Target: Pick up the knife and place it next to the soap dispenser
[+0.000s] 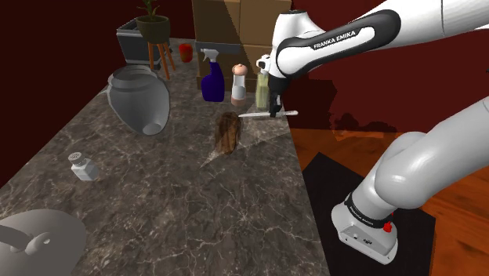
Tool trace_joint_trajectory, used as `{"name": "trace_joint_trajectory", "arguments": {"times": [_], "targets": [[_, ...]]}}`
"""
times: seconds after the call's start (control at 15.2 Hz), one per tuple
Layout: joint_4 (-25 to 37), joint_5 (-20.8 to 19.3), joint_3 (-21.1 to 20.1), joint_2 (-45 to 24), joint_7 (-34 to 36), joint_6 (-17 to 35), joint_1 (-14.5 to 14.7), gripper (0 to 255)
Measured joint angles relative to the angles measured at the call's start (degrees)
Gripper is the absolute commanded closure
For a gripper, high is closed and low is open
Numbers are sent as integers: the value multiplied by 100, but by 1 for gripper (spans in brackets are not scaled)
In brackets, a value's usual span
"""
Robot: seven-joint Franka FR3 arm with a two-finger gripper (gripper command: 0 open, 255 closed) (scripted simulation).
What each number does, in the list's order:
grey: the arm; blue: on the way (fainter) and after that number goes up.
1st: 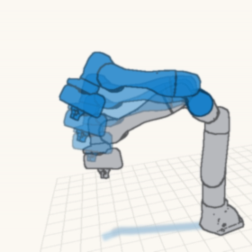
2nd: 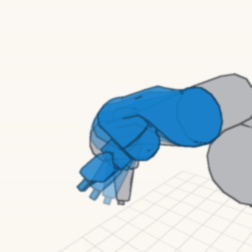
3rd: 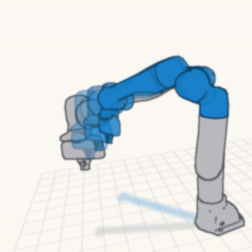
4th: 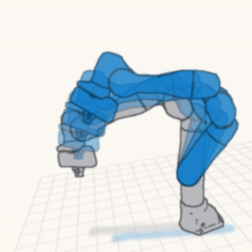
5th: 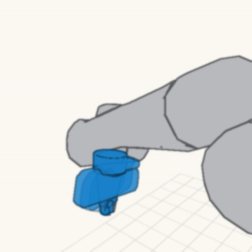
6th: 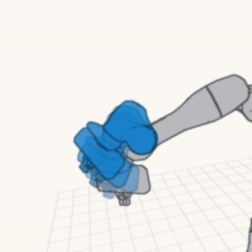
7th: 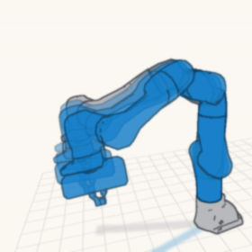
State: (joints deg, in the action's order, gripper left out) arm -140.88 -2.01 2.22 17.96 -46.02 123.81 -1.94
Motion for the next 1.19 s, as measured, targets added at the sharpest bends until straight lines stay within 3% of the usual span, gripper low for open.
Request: {"name": "trace_joint_trajectory", "arguments": {"times": [0.73, 1.19], "targets": [[-493, -10, 16, -445, 7, 938, -6, 255], [-510, -9, 14, -530, 12, 1042, -3, 255]]}}
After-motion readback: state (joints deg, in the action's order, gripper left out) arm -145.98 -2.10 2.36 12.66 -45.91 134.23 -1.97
